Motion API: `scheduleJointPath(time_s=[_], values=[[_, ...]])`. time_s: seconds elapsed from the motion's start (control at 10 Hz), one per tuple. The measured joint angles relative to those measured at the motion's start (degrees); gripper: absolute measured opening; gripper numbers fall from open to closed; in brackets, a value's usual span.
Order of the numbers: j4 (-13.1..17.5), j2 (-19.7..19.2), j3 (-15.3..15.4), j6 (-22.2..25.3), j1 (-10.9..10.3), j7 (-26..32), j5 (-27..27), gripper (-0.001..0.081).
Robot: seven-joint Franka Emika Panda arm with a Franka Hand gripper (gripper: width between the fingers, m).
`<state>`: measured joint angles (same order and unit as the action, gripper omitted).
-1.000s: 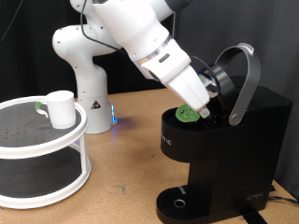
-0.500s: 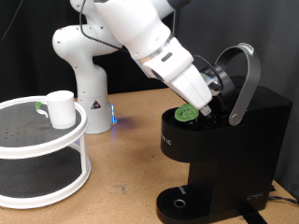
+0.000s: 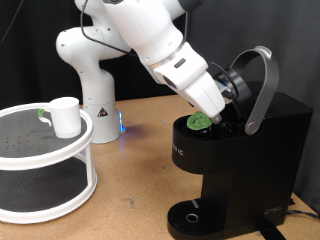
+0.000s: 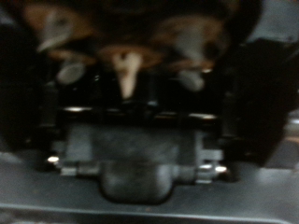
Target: Make a cup of coffee with the keurig machine
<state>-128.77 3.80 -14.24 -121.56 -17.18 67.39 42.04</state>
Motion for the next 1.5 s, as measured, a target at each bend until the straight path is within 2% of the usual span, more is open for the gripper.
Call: scheduleJointPath(time_s=[0.3, 0.9, 1.2, 1.3, 1.5], values=[[-1.8, 1.2, 0.0, 1.6, 0.0, 0.2, -2.2, 0.0801], [-4.6, 2.6, 0.3, 1.2, 0.0, 1.0, -2.3, 0.0801], [-7.3, 3.4, 1.6, -11.4, -0.1, 2.1, 5.8, 0.0801], [-7.6, 3.8, 1.4, -12.0, 0.0, 2.2, 6.5, 0.0801], [-7.6, 4.4, 0.8, -8.8, 0.6, 2.2, 5.6, 0.0801]])
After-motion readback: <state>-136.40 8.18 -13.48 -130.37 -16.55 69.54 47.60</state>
